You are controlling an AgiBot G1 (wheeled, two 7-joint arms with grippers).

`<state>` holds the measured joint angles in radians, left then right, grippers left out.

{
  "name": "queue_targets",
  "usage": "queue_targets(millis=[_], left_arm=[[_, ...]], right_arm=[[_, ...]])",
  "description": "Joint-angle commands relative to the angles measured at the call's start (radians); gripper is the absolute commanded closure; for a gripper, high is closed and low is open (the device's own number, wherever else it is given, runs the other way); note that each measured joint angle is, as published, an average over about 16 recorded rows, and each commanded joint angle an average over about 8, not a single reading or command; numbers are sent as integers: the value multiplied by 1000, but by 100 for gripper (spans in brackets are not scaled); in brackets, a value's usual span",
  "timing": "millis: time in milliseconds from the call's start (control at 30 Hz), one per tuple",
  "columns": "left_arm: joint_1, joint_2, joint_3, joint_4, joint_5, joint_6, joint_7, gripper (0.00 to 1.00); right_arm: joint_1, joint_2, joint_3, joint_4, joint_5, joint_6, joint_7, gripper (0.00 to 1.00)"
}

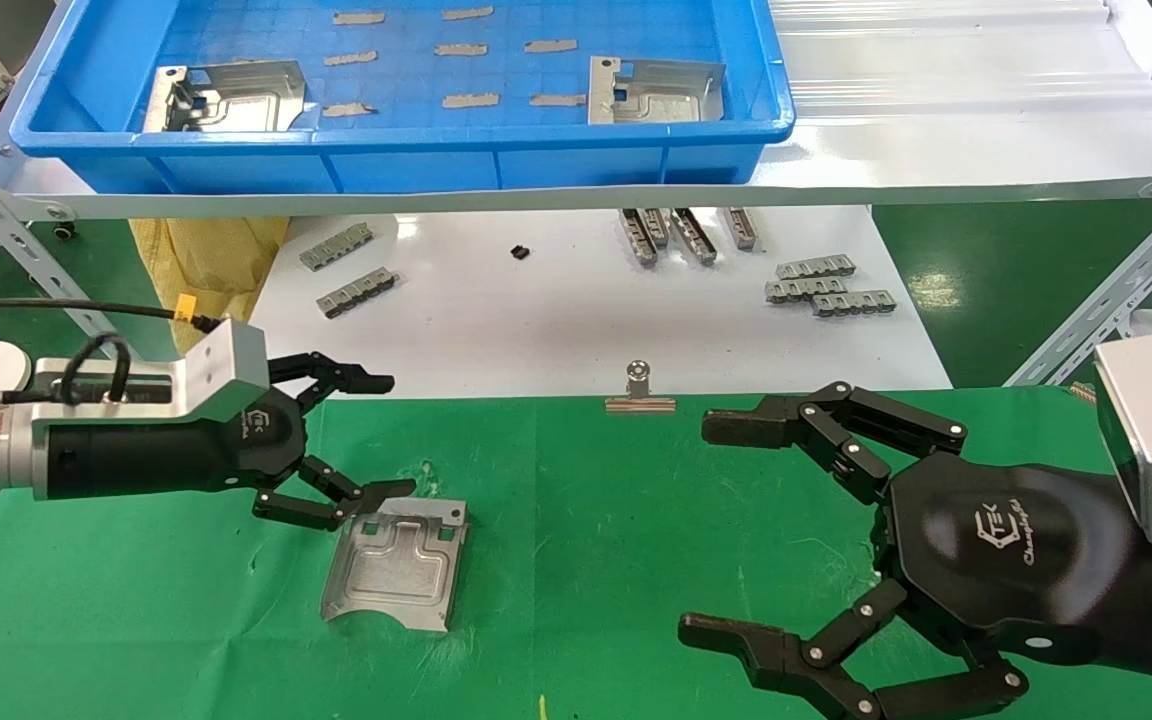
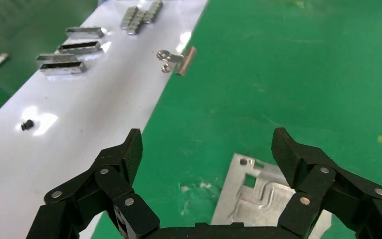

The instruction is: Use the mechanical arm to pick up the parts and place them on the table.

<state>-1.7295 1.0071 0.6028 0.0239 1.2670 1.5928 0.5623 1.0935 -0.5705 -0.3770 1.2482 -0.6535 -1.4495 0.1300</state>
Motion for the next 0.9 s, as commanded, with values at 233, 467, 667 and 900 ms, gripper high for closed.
queue_targets(millis=[233,467,667,900], left_arm=[[72,-44,-35,-146,-59,-11,-83,0],[151,-91,-74,-303,-124,-23,-173,0],[220,-133,-108,-439,-180,-33,-251,0],[300,-182,-148,-601,-246,-45,-344,0]], right_arm=[[0,0,0,0,0,0,0,0],[0,0,0,0,0,0,0,0],[0,0,0,0,0,0,0,0],[0,0,0,0,0,0,0,0]])
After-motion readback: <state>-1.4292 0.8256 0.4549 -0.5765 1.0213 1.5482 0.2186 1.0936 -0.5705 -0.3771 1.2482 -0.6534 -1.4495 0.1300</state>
